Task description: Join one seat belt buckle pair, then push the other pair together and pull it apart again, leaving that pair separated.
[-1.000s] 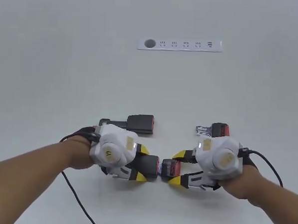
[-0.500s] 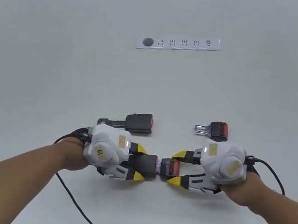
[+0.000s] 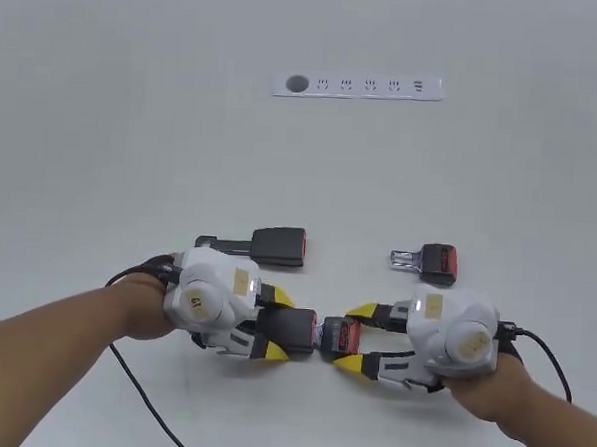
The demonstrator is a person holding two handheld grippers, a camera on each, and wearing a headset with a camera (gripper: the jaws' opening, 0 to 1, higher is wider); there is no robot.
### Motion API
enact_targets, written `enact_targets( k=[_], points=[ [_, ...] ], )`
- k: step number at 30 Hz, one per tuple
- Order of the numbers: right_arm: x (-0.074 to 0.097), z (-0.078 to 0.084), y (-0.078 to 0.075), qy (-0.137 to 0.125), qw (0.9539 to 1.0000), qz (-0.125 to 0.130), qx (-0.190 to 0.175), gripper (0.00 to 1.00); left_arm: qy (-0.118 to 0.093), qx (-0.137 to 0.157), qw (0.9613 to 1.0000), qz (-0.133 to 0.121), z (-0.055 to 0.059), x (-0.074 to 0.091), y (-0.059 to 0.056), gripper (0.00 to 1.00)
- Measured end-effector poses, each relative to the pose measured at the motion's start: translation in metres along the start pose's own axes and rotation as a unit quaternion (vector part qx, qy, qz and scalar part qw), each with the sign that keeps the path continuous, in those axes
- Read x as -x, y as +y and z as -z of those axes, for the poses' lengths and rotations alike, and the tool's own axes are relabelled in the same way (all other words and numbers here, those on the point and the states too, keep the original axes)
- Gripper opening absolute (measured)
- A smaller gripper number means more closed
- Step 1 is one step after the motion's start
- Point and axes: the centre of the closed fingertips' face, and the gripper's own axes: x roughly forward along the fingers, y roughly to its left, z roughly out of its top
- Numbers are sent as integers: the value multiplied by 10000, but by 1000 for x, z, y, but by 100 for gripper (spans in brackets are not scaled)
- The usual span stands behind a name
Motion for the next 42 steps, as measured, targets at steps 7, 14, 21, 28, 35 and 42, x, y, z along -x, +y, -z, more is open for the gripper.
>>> enact_targets(
  k=[7,14,21,28,35,42],
  points=[
    [0,1,1,-42,10000,62,-36,32,-14,8,10000,-11,0,0,0,36],
    [0,1,1,-56,9999,103,-69,32,-24,9,10000,-8,0,0,0,36],
    [0,1,2,-51,9998,156,-61,33,29,2,10000,14,-1,0,0,36],
    [1,-1,6,-30,9996,90,-268,37,187,28,9998,-72,-3,-3,-2,38],
    [16,-6,4,-186,9987,308,-353,64,586,-207,9964,-576,0,7,6,59],
    [45,-14,-19,-287,9975,634,-131,70,301,-112,9933,-1108,-10,34,19,75]
  ],
)
